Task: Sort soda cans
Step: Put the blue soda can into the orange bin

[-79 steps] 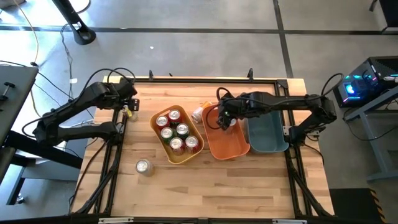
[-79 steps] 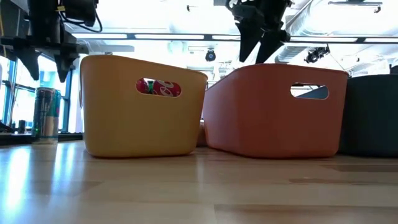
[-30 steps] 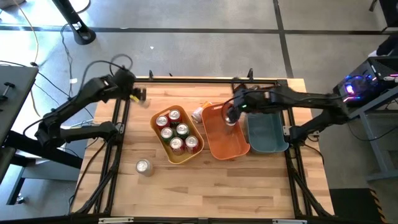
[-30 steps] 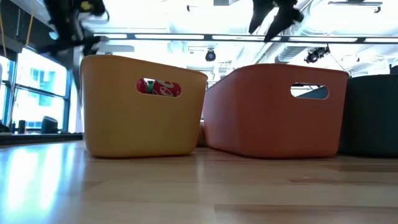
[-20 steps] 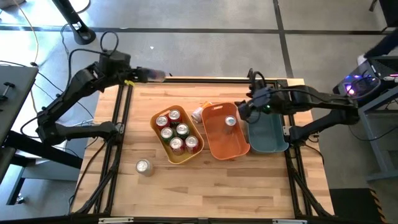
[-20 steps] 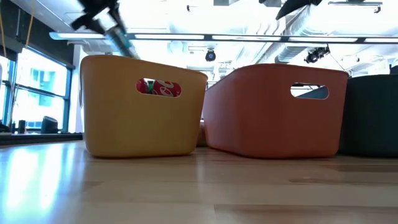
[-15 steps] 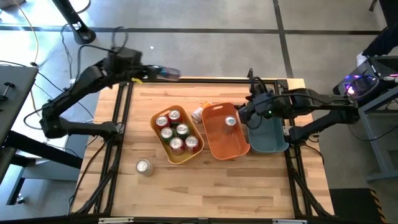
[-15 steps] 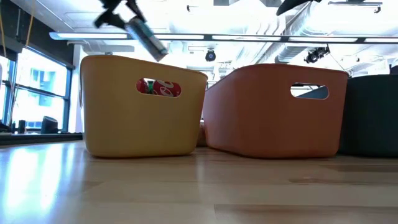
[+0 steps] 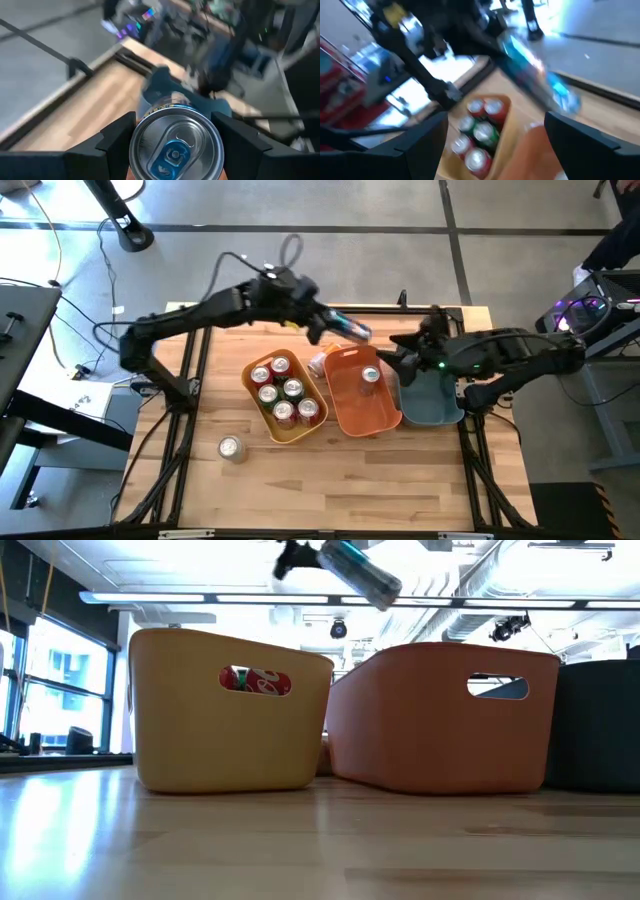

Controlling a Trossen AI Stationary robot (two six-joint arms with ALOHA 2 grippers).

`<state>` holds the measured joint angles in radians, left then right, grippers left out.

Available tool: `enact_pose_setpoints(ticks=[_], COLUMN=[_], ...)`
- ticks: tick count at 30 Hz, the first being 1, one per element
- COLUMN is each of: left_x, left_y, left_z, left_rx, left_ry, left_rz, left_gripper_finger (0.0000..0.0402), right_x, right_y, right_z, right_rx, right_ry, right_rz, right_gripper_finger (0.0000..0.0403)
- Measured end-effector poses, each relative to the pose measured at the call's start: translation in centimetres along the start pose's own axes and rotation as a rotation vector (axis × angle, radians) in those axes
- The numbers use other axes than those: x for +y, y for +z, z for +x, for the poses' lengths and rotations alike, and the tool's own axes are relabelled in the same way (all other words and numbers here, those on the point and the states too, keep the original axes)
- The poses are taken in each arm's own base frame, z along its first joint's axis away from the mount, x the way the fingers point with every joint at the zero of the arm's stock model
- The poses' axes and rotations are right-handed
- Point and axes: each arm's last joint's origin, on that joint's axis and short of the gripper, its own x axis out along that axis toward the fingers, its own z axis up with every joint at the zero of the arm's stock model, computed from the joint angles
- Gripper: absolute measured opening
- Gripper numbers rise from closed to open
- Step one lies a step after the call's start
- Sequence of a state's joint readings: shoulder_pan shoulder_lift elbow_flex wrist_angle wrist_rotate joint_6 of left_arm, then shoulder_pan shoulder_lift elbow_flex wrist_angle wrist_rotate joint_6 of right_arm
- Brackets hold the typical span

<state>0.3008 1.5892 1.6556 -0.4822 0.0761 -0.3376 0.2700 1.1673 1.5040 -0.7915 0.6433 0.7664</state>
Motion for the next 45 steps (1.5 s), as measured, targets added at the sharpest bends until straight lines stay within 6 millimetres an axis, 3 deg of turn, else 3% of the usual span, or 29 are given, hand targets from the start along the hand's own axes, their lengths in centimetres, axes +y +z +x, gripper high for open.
enact_pose_setpoints(ticks=[3, 6, 13, 16, 22, 30, 42, 45], left_x=[-0.9, -1.4, -1.3, -1.8, -1.6, -2.2, -2.4, -2.2], left_y=[-0.2, -0.3, -1.8, -2.2, -5.6, -8.7, -11.2, -11.5], left_z=[1.3, 1.1, 1.0, 2.1, 5.9, 9.7, 12.4, 12.7], left_rx=[0.071, 0.142, 0.272, 0.261, 0.451, 0.537, 0.601, 0.612], left_ry=[-0.036, -0.035, 0.051, -0.004, 0.015, 0.055, 0.043, 0.038], left_rz=[0.053, 0.118, 0.231, 0.260, 0.325, 0.415, 0.464, 0.484], left_gripper_finger=[0.0224, 0.0224, 0.0224, 0.0224, 0.0224, 0.0224, 0.0224, 0.0247], right_x=[0.3, 0.2, 0.0, -0.1, -0.2, -0.2, -0.3, -0.3], right_y=[0.4, 0.5, 0.4, 0.4, 0.4, 0.4, 0.3, 0.2], right_z=[-1.3, -2.2, -2.6, -2.4, -2.3, -2.3, -2.3, -2.3], right_rx=[-0.065, -0.107, -0.116, -0.115, -0.111, -0.110, -0.104, -0.102], right_ry=[0.030, 0.019, -0.012, -0.029, -0.035, -0.036, -0.042, -0.043], right_rz=[0.000, -0.013, -0.049, -0.055, -0.060, -0.061, -0.064, -0.061], right_gripper_finger=[0.0326, 0.0326, 0.0326, 0.0326, 0.0326, 0.0326, 0.0326, 0.0326])
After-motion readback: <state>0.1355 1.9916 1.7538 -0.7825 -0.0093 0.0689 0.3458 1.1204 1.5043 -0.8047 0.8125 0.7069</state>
